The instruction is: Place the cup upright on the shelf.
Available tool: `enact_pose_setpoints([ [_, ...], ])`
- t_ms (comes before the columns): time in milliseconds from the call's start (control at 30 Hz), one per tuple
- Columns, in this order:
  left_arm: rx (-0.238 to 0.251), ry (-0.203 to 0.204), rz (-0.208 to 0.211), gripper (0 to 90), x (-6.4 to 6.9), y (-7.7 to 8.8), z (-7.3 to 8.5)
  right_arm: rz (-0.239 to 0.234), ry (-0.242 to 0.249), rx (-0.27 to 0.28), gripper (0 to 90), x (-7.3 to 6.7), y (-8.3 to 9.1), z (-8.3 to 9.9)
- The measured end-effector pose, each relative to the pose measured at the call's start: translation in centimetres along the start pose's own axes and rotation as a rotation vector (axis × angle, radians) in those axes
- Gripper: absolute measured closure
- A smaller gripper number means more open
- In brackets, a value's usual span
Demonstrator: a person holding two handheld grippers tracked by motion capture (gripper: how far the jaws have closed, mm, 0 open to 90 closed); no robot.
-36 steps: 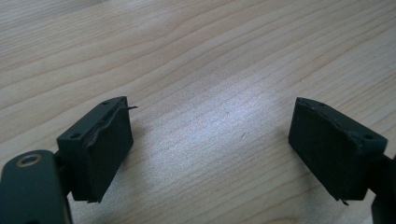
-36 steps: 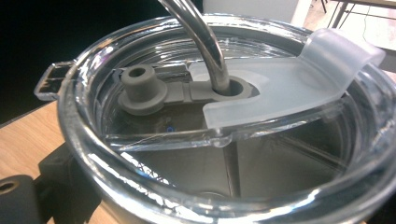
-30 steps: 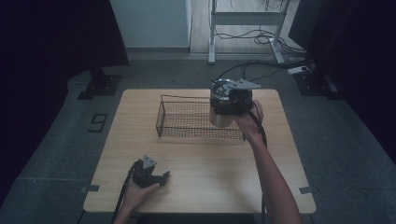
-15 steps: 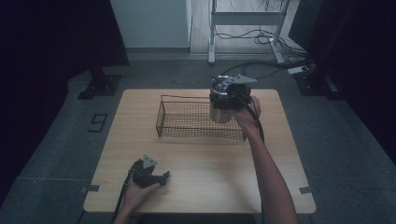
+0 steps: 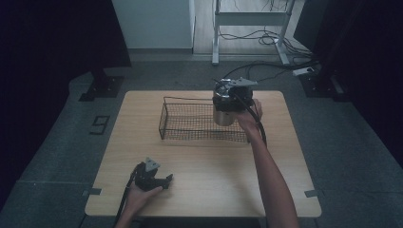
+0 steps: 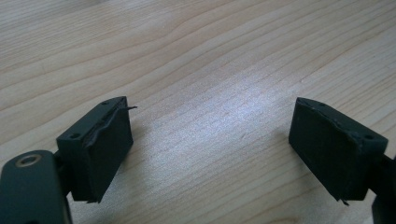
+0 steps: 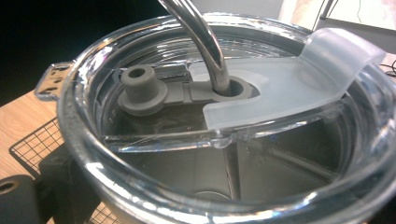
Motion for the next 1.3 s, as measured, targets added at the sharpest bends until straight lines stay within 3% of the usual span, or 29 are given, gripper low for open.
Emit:
enact_pose_setpoints([
  [1300, -0.001, 0.0, 0.0, 13.5, 0.0, 0.0, 0.0, 0.016, -0.05, -0.092, 3.6, 0.2, -4.5, 5.2],
])
Point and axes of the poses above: each handheld gripper's, and its own axes: y roughly backward along the jaws, z roughly out of its underside, x roughly to its right, the point moved 2 cm from there along -y, roughly forward along the jaws, and after that the axes turned 15 degrees about y, right-handed, at the moved point
